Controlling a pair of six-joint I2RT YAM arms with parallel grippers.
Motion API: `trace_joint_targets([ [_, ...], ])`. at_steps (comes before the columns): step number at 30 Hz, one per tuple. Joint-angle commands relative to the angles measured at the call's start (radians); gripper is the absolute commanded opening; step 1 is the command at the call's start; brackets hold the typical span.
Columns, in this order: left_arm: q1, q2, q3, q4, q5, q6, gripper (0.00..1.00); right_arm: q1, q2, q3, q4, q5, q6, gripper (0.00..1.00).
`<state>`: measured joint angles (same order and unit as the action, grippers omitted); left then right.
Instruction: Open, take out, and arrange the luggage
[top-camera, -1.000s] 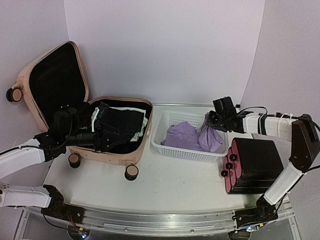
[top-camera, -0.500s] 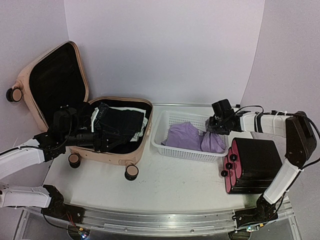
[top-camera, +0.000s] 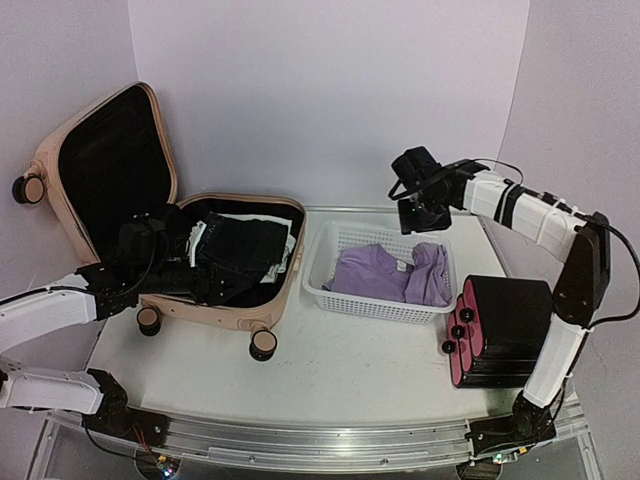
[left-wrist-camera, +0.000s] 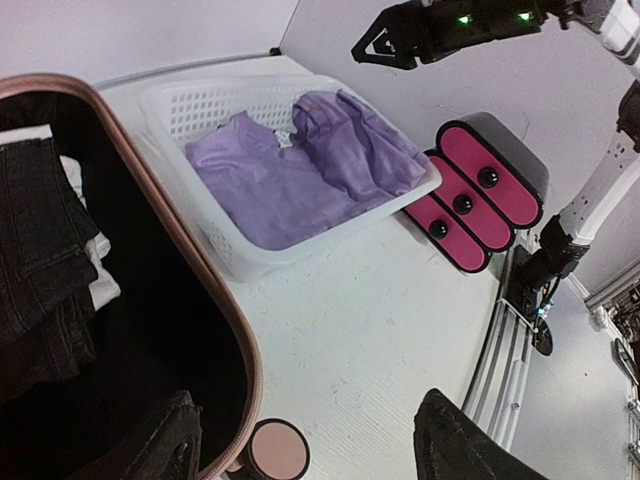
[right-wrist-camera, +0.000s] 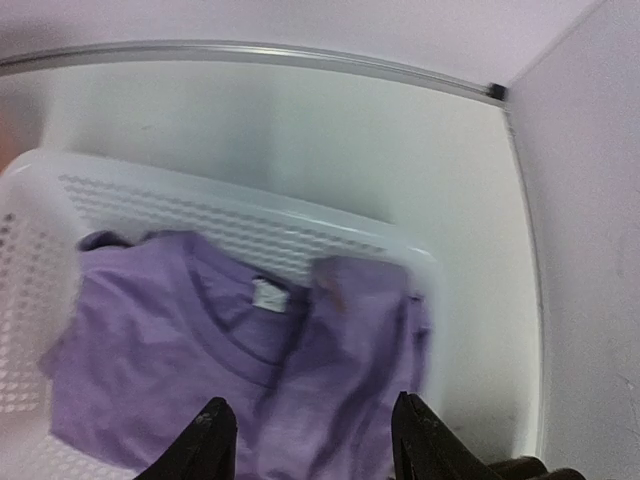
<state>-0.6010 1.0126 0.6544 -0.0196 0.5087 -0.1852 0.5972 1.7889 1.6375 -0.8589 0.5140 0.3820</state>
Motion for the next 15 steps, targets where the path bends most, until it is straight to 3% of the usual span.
trace_joint_targets([
  [1, 0.001, 0.051, 0.072, -0.012, -0.036, -0.05, 0.73, 0.035, 0.161, 0.081, 0.042, -0.334, 0.048, 0.48],
  [5, 0.001, 0.068, 0.072, -0.015, -0.036, -0.102, 0.7, 0.036, 0.256, 0.078, 0.149, -0.438, 0.111, 0.21],
  [9, 0.001, 0.063, 0.05, -0.016, -0.036, -0.116, 0.7, 0.048, 0.342, 0.095, 0.196, -0.498, 0.127, 0.05],
  [15, 0.001, 0.07, 0.04, -0.019, -0.029, -0.125, 0.69, 0.064, 0.413, 0.094, 0.234, -0.428, 0.143, 0.0],
])
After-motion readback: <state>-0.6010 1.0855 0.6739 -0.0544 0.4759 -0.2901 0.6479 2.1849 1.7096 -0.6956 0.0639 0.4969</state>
